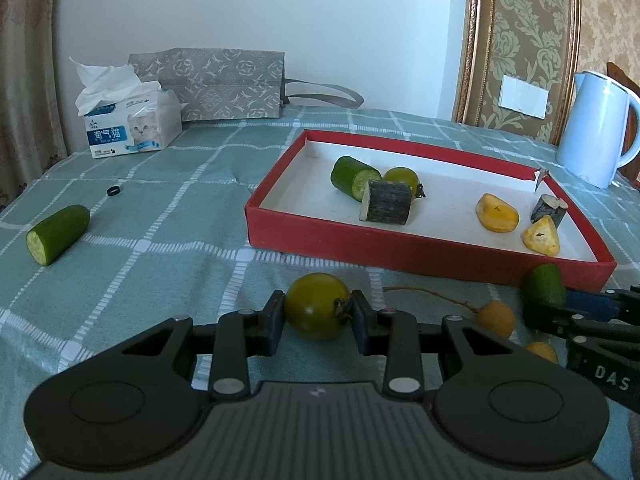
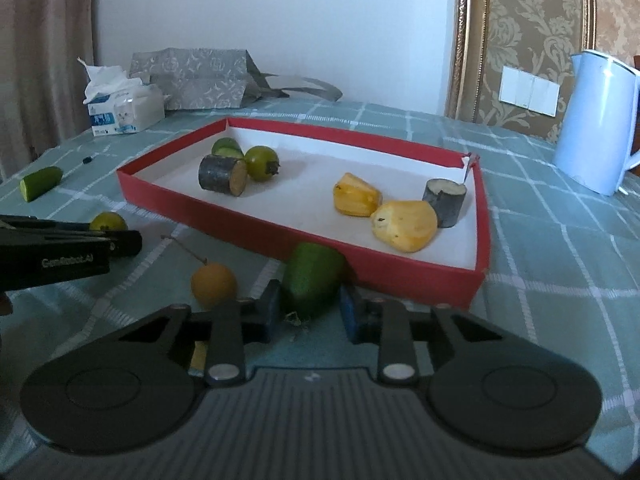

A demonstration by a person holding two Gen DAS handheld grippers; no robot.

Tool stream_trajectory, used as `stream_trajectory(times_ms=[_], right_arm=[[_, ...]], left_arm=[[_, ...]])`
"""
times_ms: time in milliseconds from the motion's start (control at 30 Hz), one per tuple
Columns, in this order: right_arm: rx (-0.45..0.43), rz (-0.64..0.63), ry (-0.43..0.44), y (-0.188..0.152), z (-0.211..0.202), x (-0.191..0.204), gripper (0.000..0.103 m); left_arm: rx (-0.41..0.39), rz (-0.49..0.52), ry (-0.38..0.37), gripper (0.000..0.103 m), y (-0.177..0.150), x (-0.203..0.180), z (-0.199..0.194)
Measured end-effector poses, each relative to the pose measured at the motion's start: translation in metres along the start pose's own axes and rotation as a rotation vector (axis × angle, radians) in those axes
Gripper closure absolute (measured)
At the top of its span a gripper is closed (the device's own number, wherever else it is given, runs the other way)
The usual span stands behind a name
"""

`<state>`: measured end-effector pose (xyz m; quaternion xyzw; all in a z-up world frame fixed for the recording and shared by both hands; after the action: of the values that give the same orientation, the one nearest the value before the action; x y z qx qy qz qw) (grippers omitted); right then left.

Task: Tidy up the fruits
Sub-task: 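Lift the green tomato with the left gripper while the right gripper approaches the green mango, then carry the tomato over the tray while the right gripper grasps the green mango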

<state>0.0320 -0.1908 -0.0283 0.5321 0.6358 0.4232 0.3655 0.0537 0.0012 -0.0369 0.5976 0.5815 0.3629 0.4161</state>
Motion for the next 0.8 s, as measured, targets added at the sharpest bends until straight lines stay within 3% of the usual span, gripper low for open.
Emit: stream_trajectory(times_ms=[800], right_arm=[[-0.132, 0.049, 0.005, -0.002, -0.041, -0.017, 0.076]], left_arm=[[-0.027, -0.024, 0.014, 0.069, 0.005, 0.002, -0.008]])
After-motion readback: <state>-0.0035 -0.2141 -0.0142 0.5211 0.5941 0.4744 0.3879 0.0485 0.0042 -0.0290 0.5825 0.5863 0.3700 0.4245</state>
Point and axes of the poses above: each gripper's, at about its wrist camera, not at the fingertips, and z roughly the way its jaws point, x to its left, y to its top, the point moved 1 cm from there along z, roughly the way its jaws point, and after that the axes turned 12 degrees about -x, right-handed, at the moved point
